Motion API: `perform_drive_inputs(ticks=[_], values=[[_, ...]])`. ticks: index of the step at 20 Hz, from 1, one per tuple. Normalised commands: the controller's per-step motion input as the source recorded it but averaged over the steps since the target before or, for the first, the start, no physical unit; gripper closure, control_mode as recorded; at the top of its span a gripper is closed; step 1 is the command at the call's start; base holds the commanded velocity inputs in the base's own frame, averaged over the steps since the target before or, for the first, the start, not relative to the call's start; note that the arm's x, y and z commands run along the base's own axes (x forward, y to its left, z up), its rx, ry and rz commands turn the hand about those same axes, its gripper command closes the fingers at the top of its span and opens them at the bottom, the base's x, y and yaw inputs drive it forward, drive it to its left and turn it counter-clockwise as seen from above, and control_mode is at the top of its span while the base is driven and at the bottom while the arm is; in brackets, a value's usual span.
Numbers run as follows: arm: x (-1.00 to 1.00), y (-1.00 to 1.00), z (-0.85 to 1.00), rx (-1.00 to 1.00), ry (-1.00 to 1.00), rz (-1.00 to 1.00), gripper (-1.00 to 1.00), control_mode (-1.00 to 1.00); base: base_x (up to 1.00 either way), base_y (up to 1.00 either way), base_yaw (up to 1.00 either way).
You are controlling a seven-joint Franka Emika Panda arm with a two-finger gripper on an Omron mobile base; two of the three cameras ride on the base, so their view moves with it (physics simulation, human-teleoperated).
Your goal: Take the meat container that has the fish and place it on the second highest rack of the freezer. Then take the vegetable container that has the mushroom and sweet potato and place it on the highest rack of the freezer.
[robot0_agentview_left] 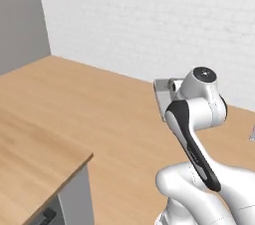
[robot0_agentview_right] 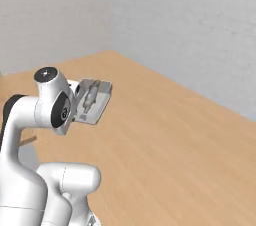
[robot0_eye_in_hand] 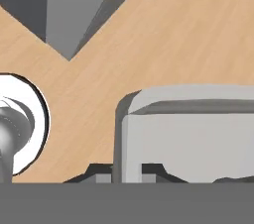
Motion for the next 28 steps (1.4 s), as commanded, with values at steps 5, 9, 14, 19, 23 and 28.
perform_drive_inputs(ticks=[5,9,14,19,23,28], values=[[0.0,0.0,0.0,0.0,0.0,0.0,1.0,1.0,0.63,-0.03,-0.7],[0.0,0.0,0.0,0.0,0.0,0.0,1.0,1.0,0.96,-0.03,-0.3],[0.0,0.0,0.0,0.0,0.0,0.0,1.0,1.0,0.97,-0.49,-0.35],[0.0,0.0,0.0,0.0,0.0,0.0,1.0,1.0,0.76,-0.59,-0.56],[0.0,0.0,0.0,0.0,0.0,0.0,1.0,1.0,0.72,-0.11,-0.64],[0.0,0.0,0.0,0.0,0.0,0.0,1.0,1.0,0.36,0.28,-0.8]])
